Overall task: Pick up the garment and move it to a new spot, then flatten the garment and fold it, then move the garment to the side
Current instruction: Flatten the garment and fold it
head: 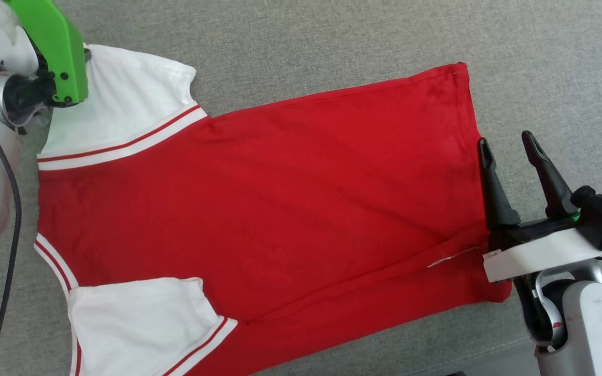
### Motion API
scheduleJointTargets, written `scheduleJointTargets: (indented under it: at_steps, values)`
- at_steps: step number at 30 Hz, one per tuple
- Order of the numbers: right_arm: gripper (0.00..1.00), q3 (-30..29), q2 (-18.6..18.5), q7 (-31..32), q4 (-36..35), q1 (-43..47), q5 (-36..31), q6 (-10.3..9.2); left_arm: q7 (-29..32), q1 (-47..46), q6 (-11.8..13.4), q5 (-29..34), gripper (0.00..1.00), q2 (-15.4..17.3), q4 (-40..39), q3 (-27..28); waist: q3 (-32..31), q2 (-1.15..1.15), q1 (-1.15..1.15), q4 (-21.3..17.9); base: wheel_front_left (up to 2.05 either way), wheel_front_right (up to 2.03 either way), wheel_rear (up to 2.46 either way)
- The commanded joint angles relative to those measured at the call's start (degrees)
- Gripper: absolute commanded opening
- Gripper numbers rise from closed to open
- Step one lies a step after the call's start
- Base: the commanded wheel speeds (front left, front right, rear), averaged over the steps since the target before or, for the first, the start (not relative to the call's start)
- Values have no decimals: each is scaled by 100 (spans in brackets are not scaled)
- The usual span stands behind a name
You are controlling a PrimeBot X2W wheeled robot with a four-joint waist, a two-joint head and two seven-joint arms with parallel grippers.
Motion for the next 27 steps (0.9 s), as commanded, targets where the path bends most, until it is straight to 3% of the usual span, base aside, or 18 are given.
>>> scheduleJointTargets:
  at_steps: [1, 8, 15, 19, 26, 27]
  values:
    - [100, -36, -57, 58, 6, -87, -40, -6, -86, 246, 2, -46, 0, -85, 72, -8, -172, 0, -1, 94, 0, 0, 0]
    - [100, -114, -632, 942, -55, -191, 7, -6, -572, 425, -7, -244, 0, -145, -334, 89, -615, 0, -1, 390, 0, 0, 0]
    - [100, 275, -1618, 2797, -107, -555, 574, -6, -521, 1001, -7, -545, 0, -92, -1396, 39, -848, 0, -1, 773, 0, 0, 0]
    - [100, 340, -1979, 3767, -40, -908, 804, -6, -435, 1349, 153, -630, 0, -12, -2163, 62, -810, 0, -1, 993, 0, 0, 0]
    - [100, 466, -2209, 5084, 404, -1620, 1163, -6, -282, 1852, 460, -766, 0, 44, -3470, 70, -617, 0, -1, 1335, 0, 0, 0]
    - [100, 470, -2222, 5503, 640, -1843, 1290, -6, -229, 1983, 551, -795, 0, 63, -3806, 65, -549, 0, -1, 1423, 0, 0, 0]
